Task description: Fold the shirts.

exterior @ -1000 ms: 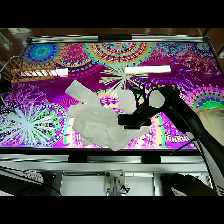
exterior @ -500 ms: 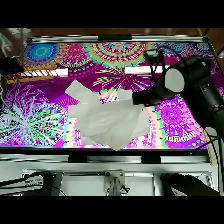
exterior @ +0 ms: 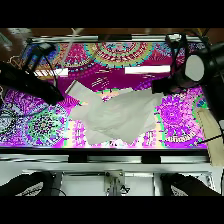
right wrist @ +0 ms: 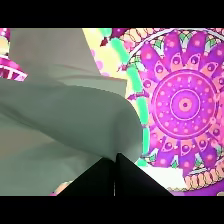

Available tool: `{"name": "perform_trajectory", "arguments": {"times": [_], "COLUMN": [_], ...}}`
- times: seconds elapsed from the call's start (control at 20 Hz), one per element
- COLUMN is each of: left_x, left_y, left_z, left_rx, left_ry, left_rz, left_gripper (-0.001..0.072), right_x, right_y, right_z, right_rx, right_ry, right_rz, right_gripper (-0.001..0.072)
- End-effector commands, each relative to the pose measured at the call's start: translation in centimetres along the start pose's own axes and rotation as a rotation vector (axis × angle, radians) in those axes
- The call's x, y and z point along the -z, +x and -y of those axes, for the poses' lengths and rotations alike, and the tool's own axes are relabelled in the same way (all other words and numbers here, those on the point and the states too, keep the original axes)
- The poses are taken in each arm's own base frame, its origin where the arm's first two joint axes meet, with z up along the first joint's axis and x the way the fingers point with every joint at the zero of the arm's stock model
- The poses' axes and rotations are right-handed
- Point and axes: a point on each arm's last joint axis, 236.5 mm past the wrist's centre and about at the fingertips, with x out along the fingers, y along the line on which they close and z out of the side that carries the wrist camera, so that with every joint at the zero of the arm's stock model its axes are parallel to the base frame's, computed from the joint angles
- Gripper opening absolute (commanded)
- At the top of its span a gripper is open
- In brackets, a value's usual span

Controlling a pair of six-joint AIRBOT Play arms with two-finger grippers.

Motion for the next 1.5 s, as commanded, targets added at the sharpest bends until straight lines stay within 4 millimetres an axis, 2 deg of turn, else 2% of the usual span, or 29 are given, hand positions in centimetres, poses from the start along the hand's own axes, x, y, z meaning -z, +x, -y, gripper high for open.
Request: {"name": "perform_trajectory", "arguments": {"times": [0.0, 0.1, 0.2, 0.4, 0.55, 0.65, 0.75, 0.85, 1.0, 1.15, 1.3, 1.45], "left_x": [5.2, 6.6, 7.1, 8.6, 10.5, 12.0, 13.5, 13.7, 13.9, 13.0, 12.4, 12.8], "left_y": [0.1, -0.6, -2.0, -5.4, -6.3, -4.9, -2.6, -0.3, 1.8, 2.5, 3.1, 4.3], "left_z": [3.0, 4.4, 5.6, 6.3, 7.9, 9.1, 9.6, 9.6, 9.6, 9.3, 10.0, 11.4], "left_rx": [-0.061, -0.066, -0.071, -0.106, -0.081, -0.06, -0.064, -0.087, -0.092, -0.108, -0.083, -0.027], "left_ry": [0.143, 0.191, 0.248, 0.256, 0.248, 0.291, 0.347, 0.363, 0.329, 0.332, 0.344, 0.382], "left_rz": [-0.174, -0.186, -0.151, -0.088, -0.1, -0.149, -0.221, -0.226, -0.234, -0.198, -0.18, -0.224], "left_gripper": [0.0057, 0.0057, 0.0058, 0.0057, 0.0056, 0.0055, 0.0056, 0.0056, 0.0056, 0.0056, 0.0056, 0.0056], "right_x": [-0.8, -1.2, -1.8, -2.2, -2.2, -2.6, -2.8, -2.6, -2.7, -2.7, -2.8, -2.8], "right_y": [0.4, 0.6, 0.6, 0.6, 0.6, 0.5, 0.3, 0.1, -0.8, -2.4, -4.1, -4.7], "right_z": [1.7, 2.0, 2.2, 2.3, 2.2, 1.8, 0.9, 0.0, -0.9, -0.6, -0.6, -2.2], "right_rx": [-0.046, -0.088, -0.108, -0.109, -0.114, -0.132, -0.171, -0.206, -0.248, -0.248, -0.257, -0.318], "right_ry": [0.027, 0.045, 0.051, 0.024, 0.025, 0.028, 0.032, 0.034, 0.012, 0.011, 0.015, -0.008], "right_rz": [0.017, 0.032, 0.052, 0.072, 0.074, 0.089, 0.097, 0.091, 0.111, 0.15, 0.197, 0.205], "right_gripper": [0.0078, 0.0078, 0.0078, 0.0078, 0.0078, 0.0078, 0.0078, 0.0078, 0.0078, 0.0078, 0.0078, 0.0078]}}
